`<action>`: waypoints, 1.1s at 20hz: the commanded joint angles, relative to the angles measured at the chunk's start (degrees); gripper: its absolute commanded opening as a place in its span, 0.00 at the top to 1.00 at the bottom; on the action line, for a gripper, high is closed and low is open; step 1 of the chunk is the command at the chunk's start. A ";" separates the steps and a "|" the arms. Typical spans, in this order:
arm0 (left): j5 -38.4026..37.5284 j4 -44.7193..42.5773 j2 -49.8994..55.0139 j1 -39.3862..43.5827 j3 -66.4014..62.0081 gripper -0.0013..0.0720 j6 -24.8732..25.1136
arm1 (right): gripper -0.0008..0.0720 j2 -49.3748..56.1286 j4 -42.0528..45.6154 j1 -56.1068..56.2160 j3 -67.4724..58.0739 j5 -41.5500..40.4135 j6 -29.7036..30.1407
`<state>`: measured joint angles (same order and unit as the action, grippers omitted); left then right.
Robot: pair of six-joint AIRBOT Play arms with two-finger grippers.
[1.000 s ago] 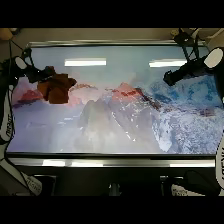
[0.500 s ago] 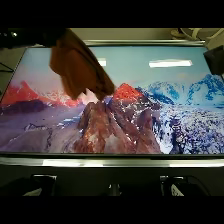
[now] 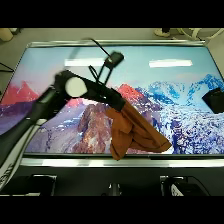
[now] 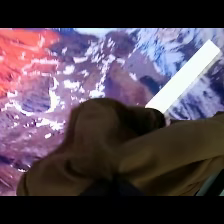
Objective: Fold the shirts.
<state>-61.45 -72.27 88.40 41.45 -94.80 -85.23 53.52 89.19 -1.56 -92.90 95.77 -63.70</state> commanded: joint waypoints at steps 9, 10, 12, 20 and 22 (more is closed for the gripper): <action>-24.55 2.97 -1.05 -16.09 9.09 0.15 2.99 | 0.15 16.55 -4.00 -0.24 31.54 -4.07 4.92; -22.03 5.81 -2.93 -16.46 15.50 0.13 2.99 | 0.15 16.81 -4.24 -0.24 34.86 -6.19 4.87; -14.19 14.97 -5.05 -15.50 27.15 0.12 3.02 | 0.14 16.98 -4.57 -0.24 39.85 -10.14 4.83; 5.57 32.06 1.97 0.94 37.38 0.12 4.09 | 0.12 19.63 -6.27 -0.24 43.32 -15.13 2.25; 5.68 33.99 4.09 2.75 37.38 0.12 4.07 | 0.14 21.38 -8.31 -0.22 43.52 -15.28 3.02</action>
<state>-59.46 -43.72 89.67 40.42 -58.50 -81.25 73.12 83.24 -1.78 -50.19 81.82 -60.86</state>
